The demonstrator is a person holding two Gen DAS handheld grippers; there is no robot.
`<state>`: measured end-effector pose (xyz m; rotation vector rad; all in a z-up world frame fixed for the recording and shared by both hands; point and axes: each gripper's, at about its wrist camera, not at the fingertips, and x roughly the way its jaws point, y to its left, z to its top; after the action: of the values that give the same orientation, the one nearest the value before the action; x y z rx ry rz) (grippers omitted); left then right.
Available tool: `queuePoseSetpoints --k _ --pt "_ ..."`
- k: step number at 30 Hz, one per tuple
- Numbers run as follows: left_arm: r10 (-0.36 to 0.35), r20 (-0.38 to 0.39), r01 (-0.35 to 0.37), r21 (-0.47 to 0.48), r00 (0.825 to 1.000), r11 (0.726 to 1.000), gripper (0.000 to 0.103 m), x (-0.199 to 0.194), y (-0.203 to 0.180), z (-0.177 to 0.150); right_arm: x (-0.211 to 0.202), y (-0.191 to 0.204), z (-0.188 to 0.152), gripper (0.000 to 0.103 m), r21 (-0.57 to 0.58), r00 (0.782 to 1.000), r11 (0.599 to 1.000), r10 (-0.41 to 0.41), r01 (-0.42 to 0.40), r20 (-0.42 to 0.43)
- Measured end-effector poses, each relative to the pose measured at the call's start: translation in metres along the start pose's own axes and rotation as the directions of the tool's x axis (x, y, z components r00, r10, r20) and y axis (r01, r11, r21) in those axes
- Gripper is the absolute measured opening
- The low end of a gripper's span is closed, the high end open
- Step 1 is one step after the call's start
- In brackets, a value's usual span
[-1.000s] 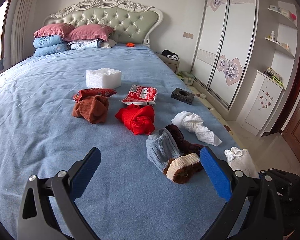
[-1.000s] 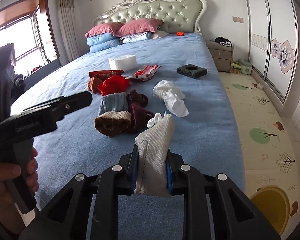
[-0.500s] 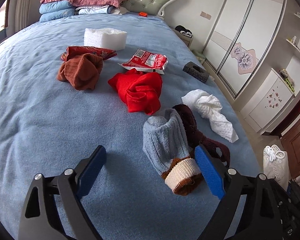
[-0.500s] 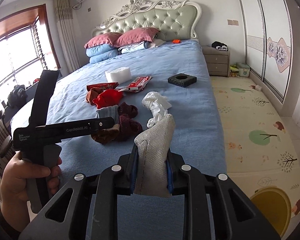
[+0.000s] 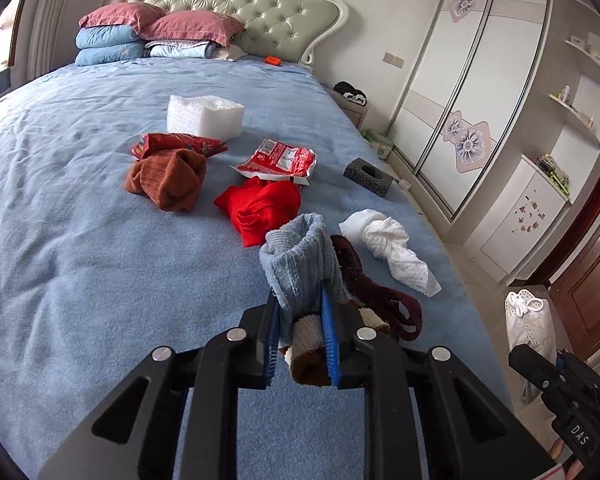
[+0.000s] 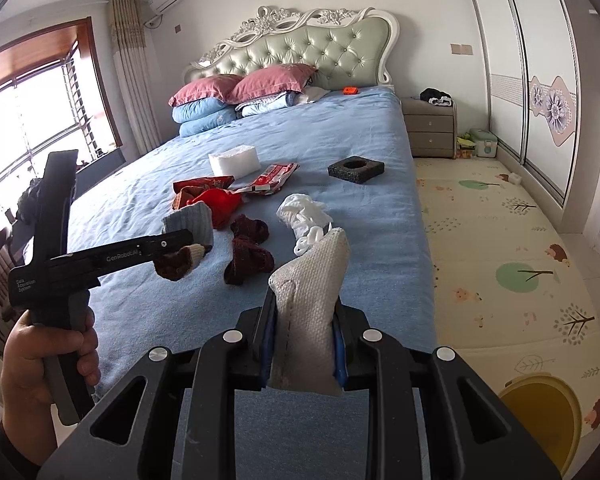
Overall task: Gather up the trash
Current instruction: 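Grasp the white cloth bag with the right gripper while the left grasps the grey sock, then carry the bag and sock over the yellow bin and open both grippers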
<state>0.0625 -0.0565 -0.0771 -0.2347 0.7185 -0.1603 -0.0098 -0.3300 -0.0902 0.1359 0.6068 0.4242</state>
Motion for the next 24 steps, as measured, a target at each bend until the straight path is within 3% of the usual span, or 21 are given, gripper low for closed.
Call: queuePoseSetpoints --k 6,12,18,24 --pt "-0.022 0.069 0.02 0.039 0.997 0.999 0.02 -0.035 -0.013 0.006 -0.016 -0.006 0.004 0.023 0.012 0.999 1.0 -0.012 0.011 0.042" --pt "-0.092 0.089 0.081 0.117 0.992 0.99 0.02 -0.052 -0.049 0.008 -0.038 -0.018 0.006 0.023 0.031 0.995 0.999 -0.04 0.038 0.095" --pt "-0.176 0.056 0.162 0.203 0.983 0.966 0.02 -0.043 -0.103 0.003 -0.067 -0.044 0.005 0.023 0.063 0.985 0.993 -0.103 0.096 0.139" --pt "-0.273 -0.033 0.272 0.279 0.961 0.921 0.02 -0.019 -0.168 -0.014 -0.102 -0.083 -0.008 0.023 0.126 0.963 0.973 -0.212 0.192 0.166"
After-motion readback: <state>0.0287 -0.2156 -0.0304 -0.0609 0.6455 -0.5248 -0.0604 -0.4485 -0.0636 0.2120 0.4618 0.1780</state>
